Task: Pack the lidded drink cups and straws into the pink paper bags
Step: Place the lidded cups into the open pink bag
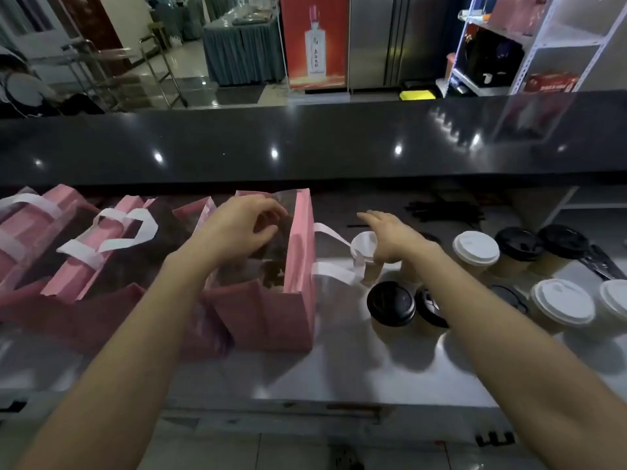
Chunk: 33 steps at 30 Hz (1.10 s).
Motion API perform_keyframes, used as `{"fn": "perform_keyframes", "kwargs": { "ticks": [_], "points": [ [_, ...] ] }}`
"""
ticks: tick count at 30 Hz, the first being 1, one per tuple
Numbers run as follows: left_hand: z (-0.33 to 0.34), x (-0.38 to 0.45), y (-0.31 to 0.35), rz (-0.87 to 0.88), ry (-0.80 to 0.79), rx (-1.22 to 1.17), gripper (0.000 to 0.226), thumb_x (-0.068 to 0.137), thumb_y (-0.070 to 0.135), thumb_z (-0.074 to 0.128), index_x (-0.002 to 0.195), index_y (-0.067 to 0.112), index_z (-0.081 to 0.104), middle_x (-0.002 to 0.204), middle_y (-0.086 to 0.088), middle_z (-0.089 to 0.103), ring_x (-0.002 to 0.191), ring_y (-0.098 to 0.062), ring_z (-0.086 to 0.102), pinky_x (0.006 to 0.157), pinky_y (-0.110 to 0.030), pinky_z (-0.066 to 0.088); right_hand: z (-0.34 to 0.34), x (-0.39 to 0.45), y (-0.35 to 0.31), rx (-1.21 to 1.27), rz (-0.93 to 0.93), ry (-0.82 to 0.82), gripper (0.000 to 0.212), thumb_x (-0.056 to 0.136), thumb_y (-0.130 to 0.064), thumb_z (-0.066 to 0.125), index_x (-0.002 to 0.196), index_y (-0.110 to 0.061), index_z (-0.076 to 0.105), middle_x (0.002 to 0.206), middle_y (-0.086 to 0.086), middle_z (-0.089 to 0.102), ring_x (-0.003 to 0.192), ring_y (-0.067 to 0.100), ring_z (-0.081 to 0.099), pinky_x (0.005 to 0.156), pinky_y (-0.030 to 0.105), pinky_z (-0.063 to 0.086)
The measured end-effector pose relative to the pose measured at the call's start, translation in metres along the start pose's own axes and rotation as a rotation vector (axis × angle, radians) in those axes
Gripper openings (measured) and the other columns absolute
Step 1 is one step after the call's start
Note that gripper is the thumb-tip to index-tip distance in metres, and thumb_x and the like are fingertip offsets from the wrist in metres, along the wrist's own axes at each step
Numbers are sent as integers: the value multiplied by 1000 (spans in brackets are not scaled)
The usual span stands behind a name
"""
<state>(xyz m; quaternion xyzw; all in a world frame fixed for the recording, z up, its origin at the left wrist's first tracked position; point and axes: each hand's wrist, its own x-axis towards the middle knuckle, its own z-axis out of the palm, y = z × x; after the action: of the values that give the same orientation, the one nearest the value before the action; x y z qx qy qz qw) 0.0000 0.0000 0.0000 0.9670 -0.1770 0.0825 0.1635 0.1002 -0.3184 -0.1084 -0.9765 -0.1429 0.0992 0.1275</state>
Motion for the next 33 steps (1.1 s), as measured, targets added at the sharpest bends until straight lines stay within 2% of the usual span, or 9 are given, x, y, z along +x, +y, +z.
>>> {"fn": "perform_keyframes", "kwargs": {
  "ticks": [3, 6, 10, 14, 17, 22, 25, 29, 33],
  "points": [
    [4, 22, -12, -26, -49, -2, 32, 99, 12, 72, 128, 24, 77, 121, 8, 71, 108, -13, 68, 99, -40, 60, 4, 14, 1, -27, 17, -188, 136, 64, -32, 101, 172, -24, 18, 176, 6, 24, 161, 28, 26, 127, 39, 32],
    [4, 37, -26, -57, -87, 13, 31, 99, 15, 74, 129, 26, 77, 120, 8, 69, 107, -13, 67, 98, -42, 61, 0, 18, -7, -42, 79, -236, 133, 54, -41, 104, 165, -21, 35, 157, 6, 46, 143, 30, 50, 114, 41, 48],
    [-10, 48, -46, -57, -48, 26, 27, 99, 20, 74, 125, 25, 78, 116, 7, 71, 105, -14, 67, 97, -43, 60, -48, 19, -13, -84, 95, 79, 105, 60, -52, 95, 150, -17, 54, 132, 12, 54, 125, 36, 55, 104, 44, 53],
    [-22, 52, -70, -46, -58, 85, 14, 98, 33, 77, 111, 29, 78, 121, 8, 68, 117, -16, 59, 104, -48, 55, -107, 10, -46, 75, 41, 457, 105, 67, -80, 82, 149, -21, 54, 131, 8, 54, 126, 31, 52, 103, 49, 50],
    [-25, 48, -86, -57, -161, 146, 23, 90, 50, 84, 105, 36, 74, 140, 8, 61, 138, -17, 47, 117, -52, 45, -132, 4, -87, 283, -84, 539, 109, 68, -92, 72, 151, -23, 56, 131, -2, 56, 117, 17, 54, 97, 37, 48],
    [-21, 32, -115, -51, -301, 124, 80, 77, 69, 86, 145, 35, 61, 168, 9, 41, 158, -16, 28, 128, -47, 30, -128, -3, -142, 376, -239, 310, 93, 70, -91, 69, 135, -24, 66, 119, -10, 66, 104, 9, 63, 89, 34, 58],
    [-15, 24, -125, -56, -350, 37, 110, 72, 77, 85, 163, 34, 42, 178, 11, 25, 163, -15, 19, 131, -47, 26, -117, 1, -165, 310, -270, 124, 96, 67, -90, 73, 141, -29, 62, 125, -7, 62, 114, 16, 60, 98, 41, 56],
    [-13, 16, -134, -30, -378, 0, 132, 63, 91, 75, 171, 33, 27, 181, 11, 14, 166, -17, 12, 135, -51, 18, -96, 12, -189, 104, -231, -107, 95, 71, -76, 83, 151, -37, 50, 137, -3, 55, 125, 23, 53, 107, 46, 50],
    [-10, 13, -136, -14, -415, -6, 139, 63, 93, 74, 174, 32, 16, 183, 11, 3, 168, -18, 3, 137, -52, 8, -73, 26, -204, -21, -206, -165, 99, 72, -63, 92, 151, -27, 45, 138, -2, 53, 120, 20, 53, 102, 40, 52]
  ]
}}
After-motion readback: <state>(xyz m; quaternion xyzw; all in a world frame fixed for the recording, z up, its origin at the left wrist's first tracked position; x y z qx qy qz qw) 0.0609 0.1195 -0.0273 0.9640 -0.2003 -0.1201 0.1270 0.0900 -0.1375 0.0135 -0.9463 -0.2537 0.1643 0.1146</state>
